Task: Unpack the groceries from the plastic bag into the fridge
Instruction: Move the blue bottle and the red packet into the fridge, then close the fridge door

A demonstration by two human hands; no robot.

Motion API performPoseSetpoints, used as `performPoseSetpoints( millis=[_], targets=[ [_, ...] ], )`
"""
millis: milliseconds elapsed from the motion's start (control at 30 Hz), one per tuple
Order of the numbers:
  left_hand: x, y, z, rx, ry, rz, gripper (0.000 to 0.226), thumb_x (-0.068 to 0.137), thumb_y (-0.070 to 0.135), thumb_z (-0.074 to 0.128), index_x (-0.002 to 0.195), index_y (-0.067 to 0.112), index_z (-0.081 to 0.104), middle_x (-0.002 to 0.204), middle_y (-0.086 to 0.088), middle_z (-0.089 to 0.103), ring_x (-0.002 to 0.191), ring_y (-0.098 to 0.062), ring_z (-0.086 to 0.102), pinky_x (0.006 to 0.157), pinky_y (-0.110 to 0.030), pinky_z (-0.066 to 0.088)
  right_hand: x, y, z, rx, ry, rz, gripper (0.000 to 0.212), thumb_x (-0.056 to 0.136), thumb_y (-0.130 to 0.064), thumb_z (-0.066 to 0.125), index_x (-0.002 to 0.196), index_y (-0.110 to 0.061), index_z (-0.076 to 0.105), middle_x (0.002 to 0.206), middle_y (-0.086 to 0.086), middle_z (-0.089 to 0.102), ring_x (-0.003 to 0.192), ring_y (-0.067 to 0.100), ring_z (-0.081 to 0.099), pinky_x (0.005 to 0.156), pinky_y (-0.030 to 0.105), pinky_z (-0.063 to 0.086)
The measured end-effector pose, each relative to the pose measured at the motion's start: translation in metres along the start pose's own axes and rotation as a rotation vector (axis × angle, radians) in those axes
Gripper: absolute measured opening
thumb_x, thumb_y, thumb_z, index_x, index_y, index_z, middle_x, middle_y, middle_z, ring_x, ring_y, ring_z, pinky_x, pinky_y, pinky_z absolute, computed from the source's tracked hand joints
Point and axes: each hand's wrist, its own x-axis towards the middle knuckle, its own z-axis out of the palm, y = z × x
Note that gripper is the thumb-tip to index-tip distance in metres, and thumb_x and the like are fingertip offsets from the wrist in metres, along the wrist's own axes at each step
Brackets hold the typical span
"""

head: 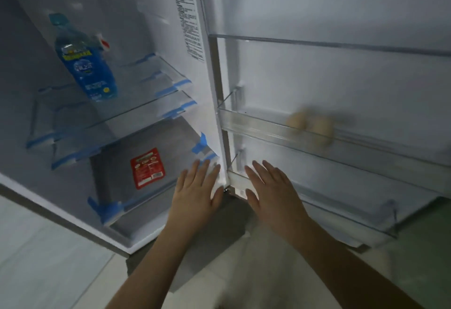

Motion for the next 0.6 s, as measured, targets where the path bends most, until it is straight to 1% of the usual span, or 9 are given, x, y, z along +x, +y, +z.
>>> performPoseSetpoints(
  millis=[33, 100, 167, 233, 300, 400, 467, 533, 600],
  targets=[
    [0.005, 0.010, 0.005, -0.009, -0.007, 0.037, 0.059, 0.101, 0.051, 0.020, 0.140, 0.021, 0.052, 0.149, -0.010, 0.046, 0.139, -0.033, 0.040, 0.111, -0.052, 0.020, -0.008, 0.012, 0.000, -0.014, -0.014, 0.036, 0.059, 0.097, -0.052, 0.021, 0.139, -0.023, 0.049, 0.147, 0.005, 0.048, 0.136, 0.030, 0.043, 0.111, 0.049, 0.032],
    [0.016, 0.029, 0.019, -0.025, -0.030, 0.126, 0.052, 0.098, 0.045, 0.033, 0.138, 0.020, 0.055, 0.144, -0.011, 0.052, 0.135, -0.034, 0.045, 0.109, -0.055, 0.023, -0.024, 0.035, 0.000, -0.039, -0.023, 0.104, 0.069, 0.096, -0.054, 0.006, 0.138, -0.021, 0.051, 0.145, 0.007, 0.049, 0.134, 0.031, 0.046, 0.109, 0.051, 0.036],
    [0.026, 0.046, 0.036, -0.024, -0.070, 0.237, 0.053, 0.093, 0.042, 0.037, 0.135, 0.018, 0.058, 0.140, -0.012, 0.056, 0.131, -0.034, 0.050, 0.107, -0.056, 0.025, -0.042, 0.057, 0.002, -0.058, -0.026, 0.198, 0.074, 0.096, -0.053, 0.001, 0.136, -0.018, 0.053, 0.142, 0.009, 0.053, 0.130, 0.031, 0.050, 0.105, 0.053, 0.041],
    [0.033, 0.060, 0.052, -0.018, -0.114, 0.328, 0.056, 0.091, 0.042, 0.035, 0.135, 0.017, 0.057, 0.140, -0.012, 0.056, 0.129, -0.034, 0.053, 0.106, -0.056, 0.027, -0.061, 0.075, 0.006, -0.056, -0.035, 0.304, 0.073, 0.097, -0.052, 0.003, 0.135, -0.016, 0.054, 0.140, 0.010, 0.055, 0.127, 0.032, 0.053, 0.104, 0.054, 0.042],
    [0.038, 0.073, 0.065, -0.030, -0.145, 0.397, 0.059, 0.090, 0.044, 0.033, 0.139, 0.018, 0.053, 0.143, -0.010, 0.054, 0.132, -0.032, 0.050, 0.107, -0.055, 0.028, -0.076, 0.085, 0.013, -0.068, -0.025, 0.381, 0.066, 0.097, -0.049, 0.013, 0.137, -0.014, 0.052, 0.141, 0.012, 0.053, 0.129, 0.032, 0.051, 0.105, 0.052, 0.041],
    [0.041, 0.088, 0.078, -0.054, -0.195, 0.459, 0.062, 0.089, 0.046, 0.035, 0.144, 0.020, 0.047, 0.147, -0.007, 0.049, 0.136, -0.029, 0.045, 0.110, -0.051, 0.023, -0.095, 0.091, 0.018, -0.082, -0.033, 0.474, 0.062, 0.092, -0.046, 0.027, 0.136, -0.012, 0.053, 0.138, 0.015, 0.055, 0.126, 0.035, 0.053, 0.102, 0.051, 0.044],
    [0.041, 0.095, 0.084, -0.071, -0.209, 0.494, 0.064, 0.090, 0.043, 0.043, 0.149, 0.020, 0.037, 0.154, -0.005, 0.040, 0.143, -0.028, 0.036, 0.115, -0.047, 0.015, -0.106, 0.093, 0.022, -0.078, -0.055, 0.529, 0.061, 0.089, -0.044, 0.031, 0.130, -0.009, 0.059, 0.130, 0.019, 0.060, 0.117, 0.037, 0.060, 0.095, 0.053, 0.048],
    [0.040, 0.096, 0.092, -0.096, -0.217, 0.504, 0.071, 0.088, 0.035, 0.055, 0.152, 0.019, 0.029, 0.158, -0.005, 0.033, 0.147, -0.027, 0.026, 0.118, -0.046, 0.009, -0.114, 0.092, 0.026, -0.074, -0.066, 0.557, 0.061, 0.087, -0.043, 0.033, 0.130, -0.008, 0.059, 0.126, 0.021, 0.062, 0.114, 0.038, 0.062, 0.095, 0.053, 0.048],
    [0.039, 0.096, 0.092, -0.100, -0.216, 0.512, 0.077, 0.079, 0.028, 0.065, 0.150, 0.016, 0.036, 0.153, -0.008, 0.042, 0.144, -0.029, 0.033, 0.116, -0.048, 0.016, -0.120, 0.093, 0.031, -0.088, -0.056, 0.542, 0.061, 0.086, -0.041, 0.036, 0.134, -0.008, 0.056, 0.128, 0.020, 0.062, 0.116, 0.037, 0.060, 0.099, 0.052, 0.045]
  ],
)
